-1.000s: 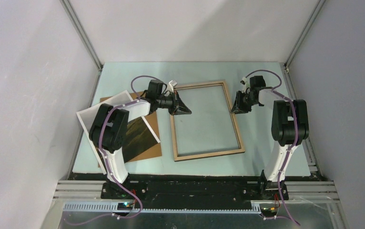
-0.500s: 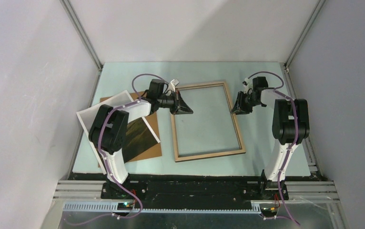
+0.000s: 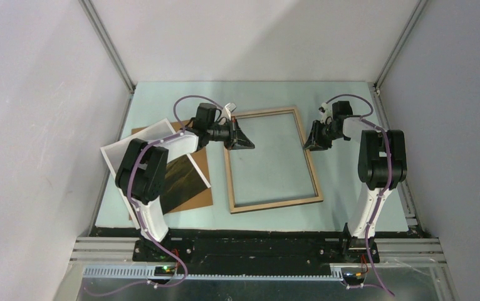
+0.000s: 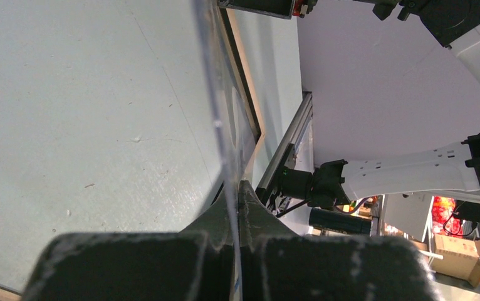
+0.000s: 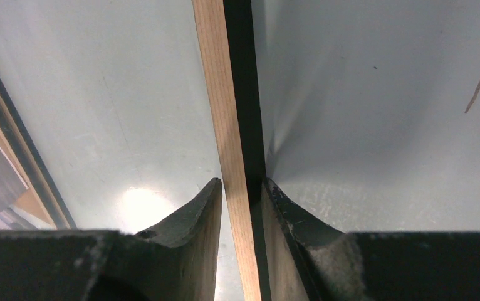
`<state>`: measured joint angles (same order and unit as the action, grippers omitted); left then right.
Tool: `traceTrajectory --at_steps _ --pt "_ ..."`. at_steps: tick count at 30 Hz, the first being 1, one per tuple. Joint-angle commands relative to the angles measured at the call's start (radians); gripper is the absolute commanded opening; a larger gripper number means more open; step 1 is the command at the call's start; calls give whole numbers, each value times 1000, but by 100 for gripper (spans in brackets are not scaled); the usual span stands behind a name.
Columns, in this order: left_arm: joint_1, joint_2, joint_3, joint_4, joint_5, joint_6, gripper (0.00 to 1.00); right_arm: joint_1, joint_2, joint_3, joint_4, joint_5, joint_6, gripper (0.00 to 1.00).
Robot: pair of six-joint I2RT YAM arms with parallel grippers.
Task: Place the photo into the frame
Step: Place the photo frame item in the photo frame.
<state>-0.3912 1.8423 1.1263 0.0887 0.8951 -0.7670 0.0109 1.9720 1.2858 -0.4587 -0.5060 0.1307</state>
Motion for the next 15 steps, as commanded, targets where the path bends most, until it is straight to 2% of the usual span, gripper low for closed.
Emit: traceTrajectory --at_steps 1,7,15 --pt "-24 -30 36 34 63 -4 0 9 15 36 -5 -45 9 34" --pt "-23 -16 35 47 69 -41 3 0 17 37 -8 -69 11 35" --pt "-22 -2 28 70 70 -65 14 -2 29 37 -12 -116 16 37"
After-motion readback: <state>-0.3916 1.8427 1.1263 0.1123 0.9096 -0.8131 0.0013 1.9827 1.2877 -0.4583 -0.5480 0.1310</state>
